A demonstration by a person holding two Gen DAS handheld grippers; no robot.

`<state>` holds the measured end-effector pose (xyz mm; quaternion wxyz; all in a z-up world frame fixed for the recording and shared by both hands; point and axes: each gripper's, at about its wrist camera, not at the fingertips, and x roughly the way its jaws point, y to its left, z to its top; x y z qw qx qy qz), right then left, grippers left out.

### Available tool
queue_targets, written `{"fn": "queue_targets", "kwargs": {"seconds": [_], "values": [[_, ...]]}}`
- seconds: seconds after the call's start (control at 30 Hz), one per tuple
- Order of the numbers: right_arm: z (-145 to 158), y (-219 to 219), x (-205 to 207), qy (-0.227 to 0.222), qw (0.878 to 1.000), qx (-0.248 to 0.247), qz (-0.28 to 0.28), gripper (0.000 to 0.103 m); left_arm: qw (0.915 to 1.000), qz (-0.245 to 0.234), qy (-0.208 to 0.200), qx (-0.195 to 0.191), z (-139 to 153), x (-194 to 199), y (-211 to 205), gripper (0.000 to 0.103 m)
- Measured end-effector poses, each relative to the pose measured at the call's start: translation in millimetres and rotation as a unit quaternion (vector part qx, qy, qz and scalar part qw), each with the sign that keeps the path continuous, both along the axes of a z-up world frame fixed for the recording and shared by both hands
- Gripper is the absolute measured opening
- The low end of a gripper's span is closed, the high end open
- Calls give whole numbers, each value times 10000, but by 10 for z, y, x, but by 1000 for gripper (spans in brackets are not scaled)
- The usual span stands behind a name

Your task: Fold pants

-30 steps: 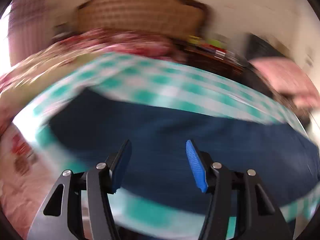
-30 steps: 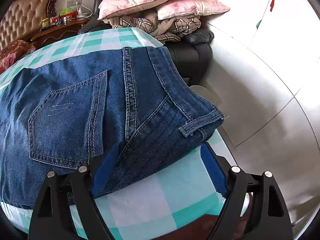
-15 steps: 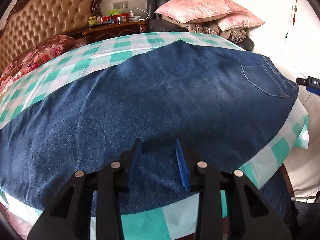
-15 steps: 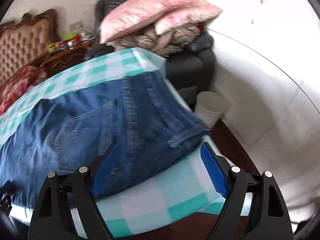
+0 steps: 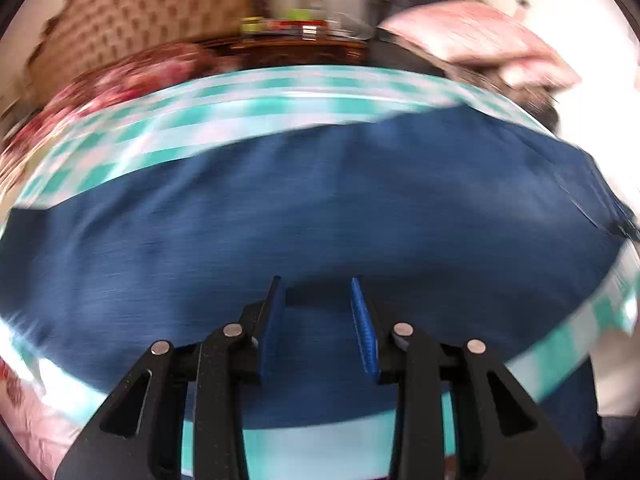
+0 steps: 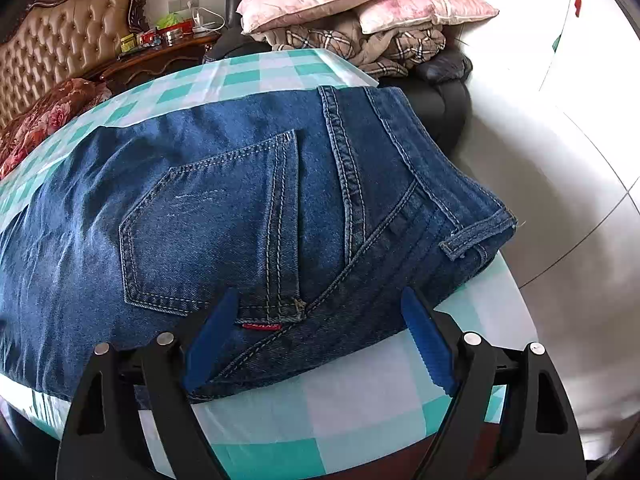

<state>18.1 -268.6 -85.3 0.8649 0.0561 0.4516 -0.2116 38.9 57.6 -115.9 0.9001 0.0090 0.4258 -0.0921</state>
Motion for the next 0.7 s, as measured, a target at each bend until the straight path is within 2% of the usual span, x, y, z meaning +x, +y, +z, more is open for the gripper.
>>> {"fn": "queue_targets", "kwargs": {"seconds": [0.1, 0.23, 0.3, 0.37, 0.43, 0.5, 0.57, 0.6, 0.63, 0.7], "values": [[-1, 12, -3, 38, 10000, -77, -30, 84, 9976, 689, 18, -19, -3, 60, 567, 34], [-5, 2, 18, 95, 9999, -71, -95, 87, 9884, 1519, 43, 29, -20, 71, 1329, 34], [-9, -22, 32, 132, 9998, -43, -113, 87, 9801, 1984, 74, 93, -52, 95, 1768, 34], [-10, -26, 37, 147, 9998, -38, -117, 88, 9626, 2691, 223, 221, -78, 148, 2265, 34], [-9, -12, 38, 157, 9998, -88, -120, 88, 9521, 3044, 175, 227, -17, 203, 2630, 36], [-5, 6, 52, 187, 9996, -177, -118, 88, 9553, 2939, 72, 319, 80, 335, 2763, 42], [35, 65, 72, 283, 9986, -409, -168, 87, 9718, 2310, -45, 473, 165, 573, 2701, 51], [69, 107, 79, 280, 9980, -534, -177, 81, 9806, 1879, -44, 565, 162, 715, 2658, 51], [139, 191, 88, 185, 9977, -641, -78, 70, 9825, 1749, 15, 640, 130, 804, 2661, 52], [315, 411, 118, -78, 9976, -611, 324, 70, 9744, 1972, 268, 1047, 21, 1013, 2808, 52]]}}
